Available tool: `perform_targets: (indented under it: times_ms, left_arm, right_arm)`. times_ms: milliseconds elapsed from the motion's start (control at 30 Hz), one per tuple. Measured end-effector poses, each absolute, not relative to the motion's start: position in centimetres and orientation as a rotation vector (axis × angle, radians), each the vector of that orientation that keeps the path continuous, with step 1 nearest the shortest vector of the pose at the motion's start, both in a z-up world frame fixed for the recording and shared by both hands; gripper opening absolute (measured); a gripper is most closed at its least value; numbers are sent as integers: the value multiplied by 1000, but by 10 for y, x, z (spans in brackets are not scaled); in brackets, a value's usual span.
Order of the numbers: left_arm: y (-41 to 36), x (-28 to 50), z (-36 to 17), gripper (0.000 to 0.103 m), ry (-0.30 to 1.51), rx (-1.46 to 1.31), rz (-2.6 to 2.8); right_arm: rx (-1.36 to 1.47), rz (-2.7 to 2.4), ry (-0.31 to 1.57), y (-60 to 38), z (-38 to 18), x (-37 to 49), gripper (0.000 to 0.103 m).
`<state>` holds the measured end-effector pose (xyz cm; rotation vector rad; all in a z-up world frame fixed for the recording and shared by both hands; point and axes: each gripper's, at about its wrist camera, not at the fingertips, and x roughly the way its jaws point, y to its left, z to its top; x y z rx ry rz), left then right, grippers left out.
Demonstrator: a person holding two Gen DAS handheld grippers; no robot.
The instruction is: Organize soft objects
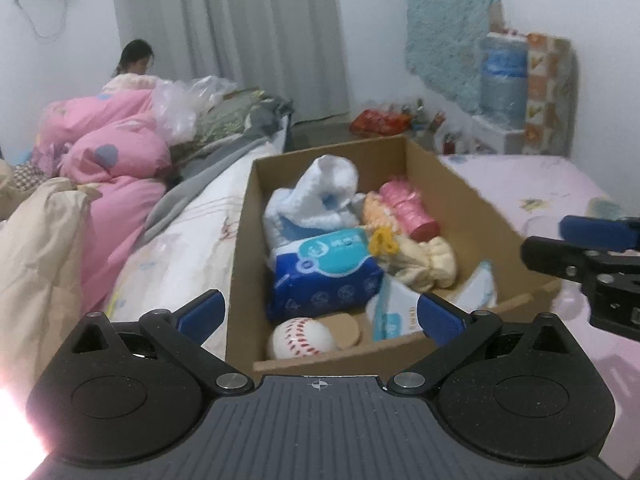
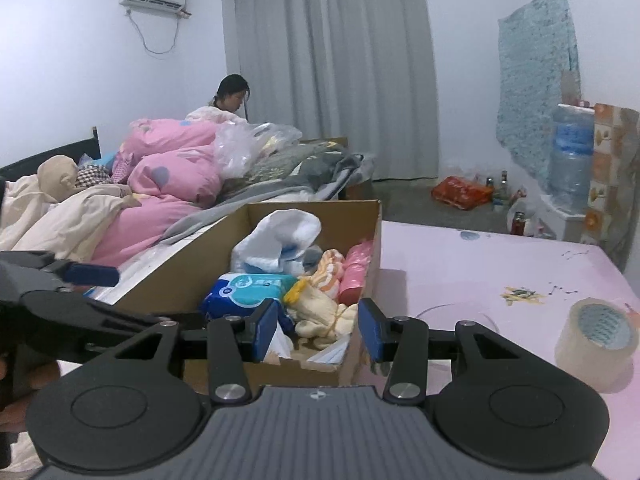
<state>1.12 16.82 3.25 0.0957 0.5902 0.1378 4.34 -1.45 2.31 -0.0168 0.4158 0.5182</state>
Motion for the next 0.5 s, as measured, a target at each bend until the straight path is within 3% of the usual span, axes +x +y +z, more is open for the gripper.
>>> perform_targets:
  times_ms: [500]
  left_arm:
    - [172, -9, 18, 103, 553, 72, 87]
  right_arm:
    - [-106, 462, 407, -16, 28, 17, 35]
